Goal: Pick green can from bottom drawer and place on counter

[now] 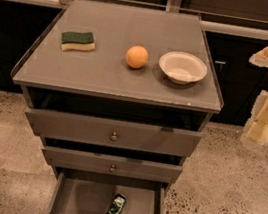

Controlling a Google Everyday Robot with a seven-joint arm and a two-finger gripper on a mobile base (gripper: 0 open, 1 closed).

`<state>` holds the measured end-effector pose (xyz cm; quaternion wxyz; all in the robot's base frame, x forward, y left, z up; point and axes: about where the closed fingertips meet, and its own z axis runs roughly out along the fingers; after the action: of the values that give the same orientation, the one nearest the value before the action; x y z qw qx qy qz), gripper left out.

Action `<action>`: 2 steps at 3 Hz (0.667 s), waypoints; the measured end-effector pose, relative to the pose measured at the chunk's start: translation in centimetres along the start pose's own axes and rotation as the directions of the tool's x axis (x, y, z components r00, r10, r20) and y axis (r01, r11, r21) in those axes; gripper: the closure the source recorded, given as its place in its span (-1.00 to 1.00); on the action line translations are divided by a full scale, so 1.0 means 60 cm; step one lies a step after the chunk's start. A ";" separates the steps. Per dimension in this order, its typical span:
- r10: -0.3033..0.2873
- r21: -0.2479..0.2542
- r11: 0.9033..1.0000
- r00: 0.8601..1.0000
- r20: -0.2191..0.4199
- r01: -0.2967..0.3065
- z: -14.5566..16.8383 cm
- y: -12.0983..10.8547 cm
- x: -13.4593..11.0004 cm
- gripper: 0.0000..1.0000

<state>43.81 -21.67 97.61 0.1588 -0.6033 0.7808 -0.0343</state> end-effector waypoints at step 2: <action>-0.004 0.042 0.999 1.000 0.018 0.003 0.005 0.006 -0.005 -1.00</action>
Offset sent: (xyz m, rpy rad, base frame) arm -0.0055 0.0116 -0.0145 0.0201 -0.1161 -0.0013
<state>43.63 -21.23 97.27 0.1784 -0.6017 0.7772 -0.0454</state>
